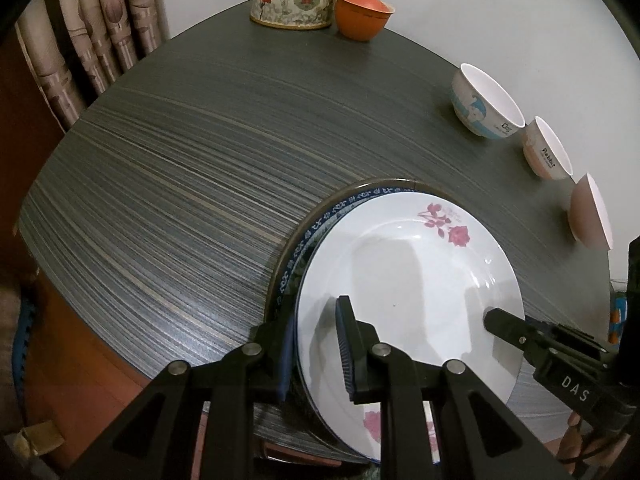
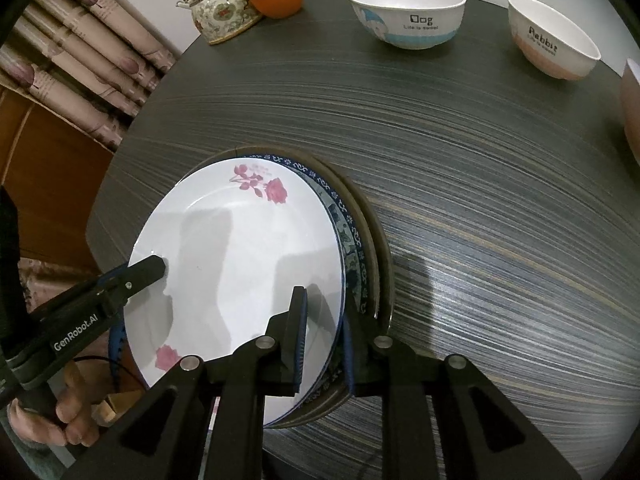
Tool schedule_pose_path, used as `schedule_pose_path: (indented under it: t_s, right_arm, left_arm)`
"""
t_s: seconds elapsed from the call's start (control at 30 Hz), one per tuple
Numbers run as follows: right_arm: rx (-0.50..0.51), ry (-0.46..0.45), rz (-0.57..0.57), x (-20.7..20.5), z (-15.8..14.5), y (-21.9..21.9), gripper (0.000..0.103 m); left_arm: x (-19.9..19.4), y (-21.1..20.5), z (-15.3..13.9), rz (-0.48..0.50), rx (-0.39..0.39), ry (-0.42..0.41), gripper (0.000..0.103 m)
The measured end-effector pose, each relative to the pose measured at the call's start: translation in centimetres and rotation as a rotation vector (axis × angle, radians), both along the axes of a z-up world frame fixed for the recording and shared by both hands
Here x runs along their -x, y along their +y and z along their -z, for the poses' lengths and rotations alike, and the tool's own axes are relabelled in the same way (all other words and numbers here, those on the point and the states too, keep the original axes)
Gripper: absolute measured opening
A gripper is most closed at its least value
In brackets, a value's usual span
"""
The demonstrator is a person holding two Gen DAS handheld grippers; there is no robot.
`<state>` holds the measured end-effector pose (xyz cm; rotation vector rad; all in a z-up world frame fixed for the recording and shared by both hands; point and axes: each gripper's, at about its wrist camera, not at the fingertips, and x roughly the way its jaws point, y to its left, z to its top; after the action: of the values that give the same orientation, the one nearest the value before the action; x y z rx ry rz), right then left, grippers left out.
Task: Organize plates and bowls
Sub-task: 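Lower the pink-flower plate onto the blue-and-white stack with both grippers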
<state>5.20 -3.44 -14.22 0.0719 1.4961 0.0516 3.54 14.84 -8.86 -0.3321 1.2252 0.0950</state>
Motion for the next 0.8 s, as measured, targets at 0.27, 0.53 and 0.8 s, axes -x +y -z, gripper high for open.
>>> schedule_pose_path:
  t_s: [0.27, 0.53, 0.8]
  right_arm:
    - [-0.004, 0.002, -0.007, 0.0, 0.0, 0.5, 0.032]
    - [0.023, 0.02, -0.011, -0.5, -0.1, 1.1, 0.038]
    - [0.053, 0.016, -0.023, -0.7, -0.1, 1.5, 0.038]
  left_arm:
    - [-0.5, -0.1, 0.1, -0.005, -0.003, 0.01, 0.02]
    - [-0.5, -0.2, 0.0, -0.004, -0.032, 0.018, 0.021]
    - [-0.4, -0.6, -0.1, 0.002, -0.066, 0.016, 0.023]
